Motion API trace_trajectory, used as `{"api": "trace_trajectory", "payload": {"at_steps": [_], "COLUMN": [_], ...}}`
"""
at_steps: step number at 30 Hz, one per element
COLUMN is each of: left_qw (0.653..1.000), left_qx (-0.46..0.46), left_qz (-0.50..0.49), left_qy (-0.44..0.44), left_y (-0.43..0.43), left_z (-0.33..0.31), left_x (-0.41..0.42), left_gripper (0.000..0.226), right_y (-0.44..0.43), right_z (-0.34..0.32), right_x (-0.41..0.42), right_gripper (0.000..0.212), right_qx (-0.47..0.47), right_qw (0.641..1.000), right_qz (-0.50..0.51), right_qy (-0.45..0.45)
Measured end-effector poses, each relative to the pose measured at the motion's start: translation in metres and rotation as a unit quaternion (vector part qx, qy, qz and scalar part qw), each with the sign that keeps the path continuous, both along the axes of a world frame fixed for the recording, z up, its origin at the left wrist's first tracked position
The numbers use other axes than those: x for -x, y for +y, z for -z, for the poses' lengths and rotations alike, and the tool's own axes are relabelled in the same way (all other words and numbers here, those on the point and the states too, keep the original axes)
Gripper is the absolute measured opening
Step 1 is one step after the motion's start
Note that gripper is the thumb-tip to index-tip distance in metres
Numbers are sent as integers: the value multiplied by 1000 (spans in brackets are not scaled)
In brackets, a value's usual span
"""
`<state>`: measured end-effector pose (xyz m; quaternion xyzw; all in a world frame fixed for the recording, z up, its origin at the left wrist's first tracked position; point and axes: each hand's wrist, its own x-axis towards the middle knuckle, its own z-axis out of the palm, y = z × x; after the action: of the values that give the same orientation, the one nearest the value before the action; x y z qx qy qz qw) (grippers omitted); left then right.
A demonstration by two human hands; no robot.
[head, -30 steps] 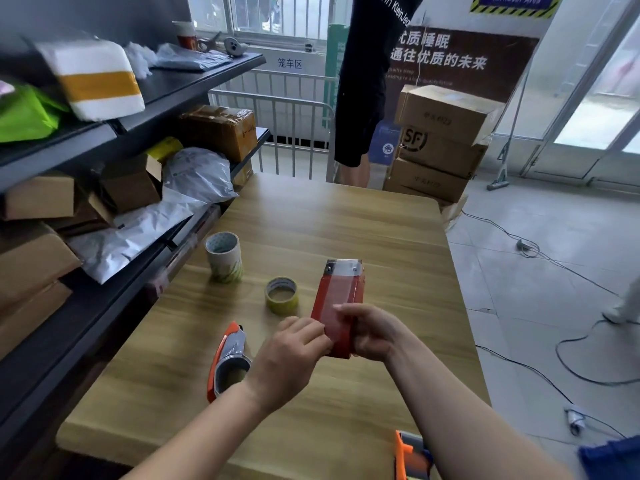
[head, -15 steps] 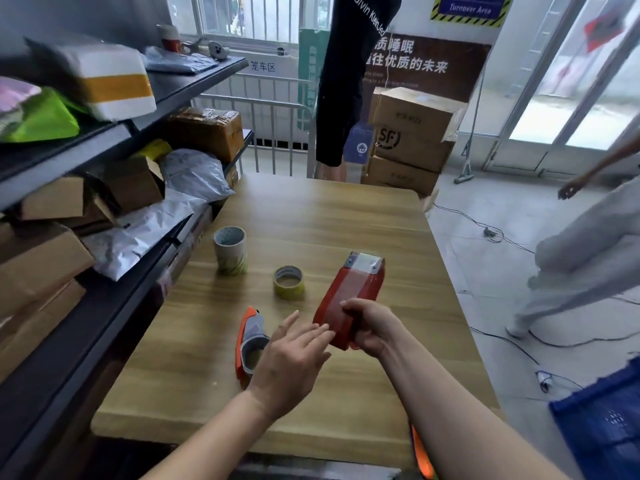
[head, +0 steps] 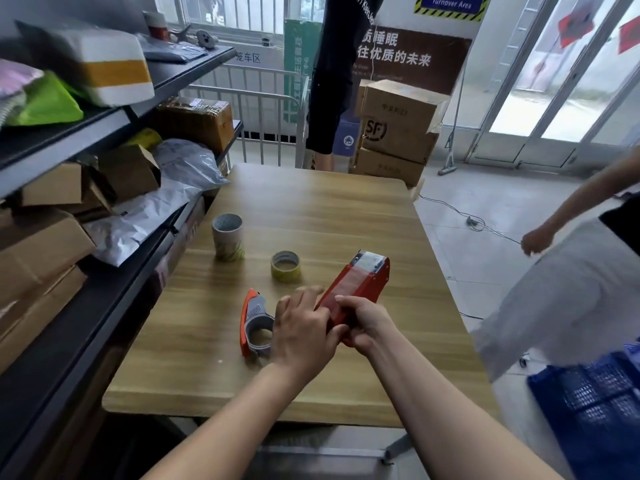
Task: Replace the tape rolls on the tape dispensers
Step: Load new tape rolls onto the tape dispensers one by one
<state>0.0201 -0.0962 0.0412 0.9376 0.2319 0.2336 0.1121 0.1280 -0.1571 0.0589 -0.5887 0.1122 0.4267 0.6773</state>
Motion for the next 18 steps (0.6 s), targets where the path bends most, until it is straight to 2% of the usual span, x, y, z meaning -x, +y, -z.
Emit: {"api": "trace_trajectory", "payload": {"at_steps": [4,7,10,14,18], "left_qw": [998,997,994,992,991], "left_qx": [25,68,100,95,84], "left_qz": [-19,-30,-41,-41,-56], "left_qy": [54,37,33,74,87], "left_y": [-5,-15,-24,-35,-44], "left_z": [0,0,2,8,10], "left_x": [-4,-9,-16,-17,-18], "left_gripper": [33,29,39,30,27], "right_y": [-5,-12,-20,-35,-47], "right_z": [-4,-7,-7,-8,-7], "right_x": [4,4,7,7,6], "right_gripper": [23,30,39,32,27], "right_qx": [-7,-23,-52,-97,-109], "right_qw": [1000,998,995,988,988], "right_qz": [8,1,-1,10,9], "right_qy": [25,51,84,116,112]}}
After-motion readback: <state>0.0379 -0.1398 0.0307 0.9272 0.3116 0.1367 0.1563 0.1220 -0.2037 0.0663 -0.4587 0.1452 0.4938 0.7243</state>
